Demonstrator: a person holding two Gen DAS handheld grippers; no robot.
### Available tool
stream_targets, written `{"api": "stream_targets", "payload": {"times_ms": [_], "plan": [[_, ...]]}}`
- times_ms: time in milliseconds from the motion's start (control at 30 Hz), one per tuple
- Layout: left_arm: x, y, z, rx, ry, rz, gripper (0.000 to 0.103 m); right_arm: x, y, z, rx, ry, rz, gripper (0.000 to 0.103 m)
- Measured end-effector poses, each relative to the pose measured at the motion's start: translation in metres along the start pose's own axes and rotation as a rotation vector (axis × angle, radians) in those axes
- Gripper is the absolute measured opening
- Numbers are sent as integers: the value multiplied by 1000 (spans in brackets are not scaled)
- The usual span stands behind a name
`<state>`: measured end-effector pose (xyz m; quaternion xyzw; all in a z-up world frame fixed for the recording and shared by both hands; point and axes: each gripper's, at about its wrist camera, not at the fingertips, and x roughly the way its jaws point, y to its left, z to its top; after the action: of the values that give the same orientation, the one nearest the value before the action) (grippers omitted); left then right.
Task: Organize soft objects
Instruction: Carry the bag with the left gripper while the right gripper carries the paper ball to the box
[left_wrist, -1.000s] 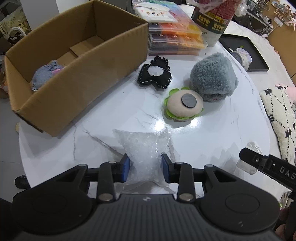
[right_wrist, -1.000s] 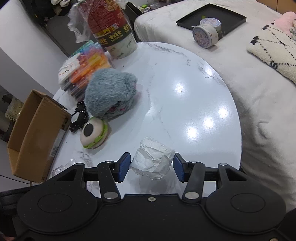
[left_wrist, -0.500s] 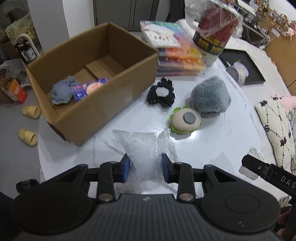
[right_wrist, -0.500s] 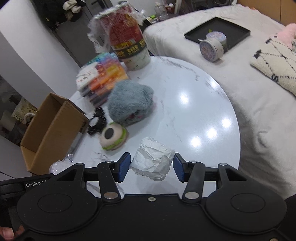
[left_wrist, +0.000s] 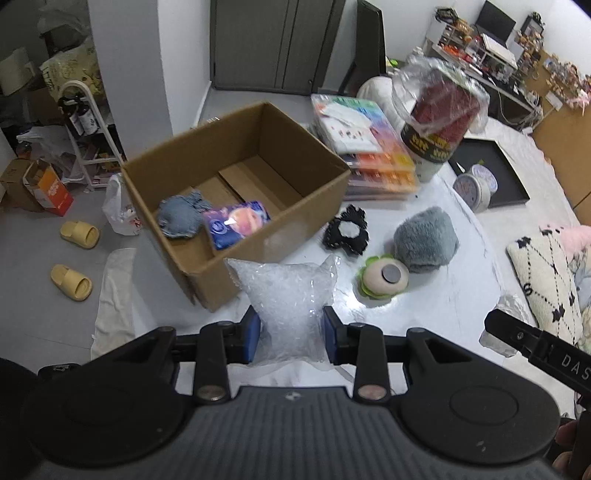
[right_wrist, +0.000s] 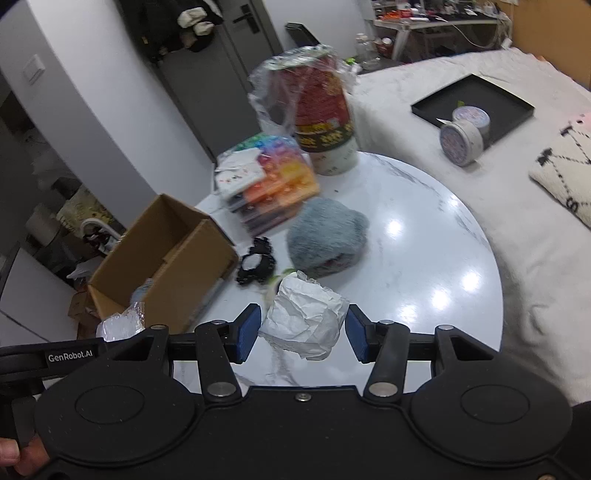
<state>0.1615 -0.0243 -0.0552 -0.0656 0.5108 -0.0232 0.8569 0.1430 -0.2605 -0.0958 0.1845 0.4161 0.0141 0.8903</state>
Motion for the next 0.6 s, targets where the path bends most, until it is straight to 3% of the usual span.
{"api": "stream_targets", "payload": {"times_ms": [600], "plan": [[-40,60,36,-83,-98,1,34,-15,65,17,-134,-46,121,50]]}}
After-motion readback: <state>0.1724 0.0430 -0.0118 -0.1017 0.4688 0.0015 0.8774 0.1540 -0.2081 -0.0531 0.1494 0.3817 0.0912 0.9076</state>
